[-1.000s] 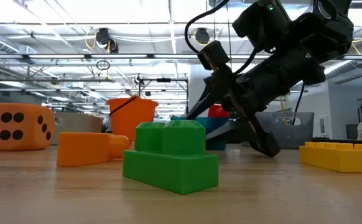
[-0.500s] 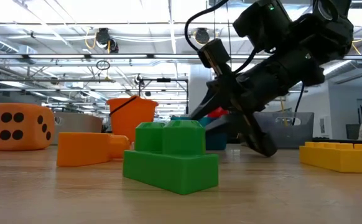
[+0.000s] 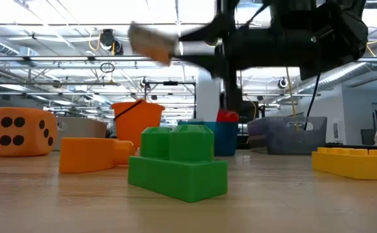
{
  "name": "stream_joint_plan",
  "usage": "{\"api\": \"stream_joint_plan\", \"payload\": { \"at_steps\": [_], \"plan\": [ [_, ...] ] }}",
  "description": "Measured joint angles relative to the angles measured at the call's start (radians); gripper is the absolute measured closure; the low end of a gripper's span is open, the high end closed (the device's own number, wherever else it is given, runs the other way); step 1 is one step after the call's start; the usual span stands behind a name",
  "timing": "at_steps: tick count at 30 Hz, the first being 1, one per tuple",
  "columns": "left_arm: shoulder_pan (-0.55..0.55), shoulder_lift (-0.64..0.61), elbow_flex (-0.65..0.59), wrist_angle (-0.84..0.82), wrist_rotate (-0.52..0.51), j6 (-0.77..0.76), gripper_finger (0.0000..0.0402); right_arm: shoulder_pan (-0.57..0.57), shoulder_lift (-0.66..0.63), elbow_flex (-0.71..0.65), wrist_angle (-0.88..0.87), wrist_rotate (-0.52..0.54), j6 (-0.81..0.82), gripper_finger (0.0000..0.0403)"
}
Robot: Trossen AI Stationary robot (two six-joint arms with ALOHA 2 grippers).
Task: Pick & Place Toys
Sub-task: Put the brown deck of cards into the gray bin
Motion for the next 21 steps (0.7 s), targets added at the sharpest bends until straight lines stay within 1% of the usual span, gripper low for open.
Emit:
{"api": "stream_joint_plan", "payload": {
  "at_steps": [3, 5, 8, 10, 14, 19, 21],
  "plan": [
    [0.005, -0.003, 0.0, -0.001, 0.016, -0.004, 0.0131, 0.0, -0.002, 0.002, 0.13, 0.005, 0.002, 0.0341],
    [0.016, -0.014, 0.0, -0.001, 0.016, -0.04, 0.0131, -0.002, -0.008, 0.002, 0.189, 0.024, 0.007, 0.0341],
    [0.047, -0.042, 0.0, 0.001, 0.005, -0.123, 0.0131, -0.009, -0.05, 0.002, 0.197, 0.056, -0.01, 0.0342],
    [0.066, -0.065, 0.0, -0.001, -0.014, -0.164, 0.0131, -0.022, -0.094, 0.002, 0.174, 0.058, -0.048, 0.0342],
    [0.104, -0.116, 0.001, -0.01, -0.064, -0.202, 0.0131, -0.056, -0.21, 0.003, 0.076, 0.06, -0.136, 0.0343],
    [0.159, -0.161, 0.001, -0.061, -0.091, -0.211, 0.0131, -0.096, -0.391, 0.003, -0.194, 0.061, -0.249, 0.0343],
    [0.179, -0.168, 0.001, -0.076, -0.091, -0.212, 0.0131, -0.11, -0.45, 0.003, -0.269, 0.061, -0.275, 0.0343]
  ]
}}
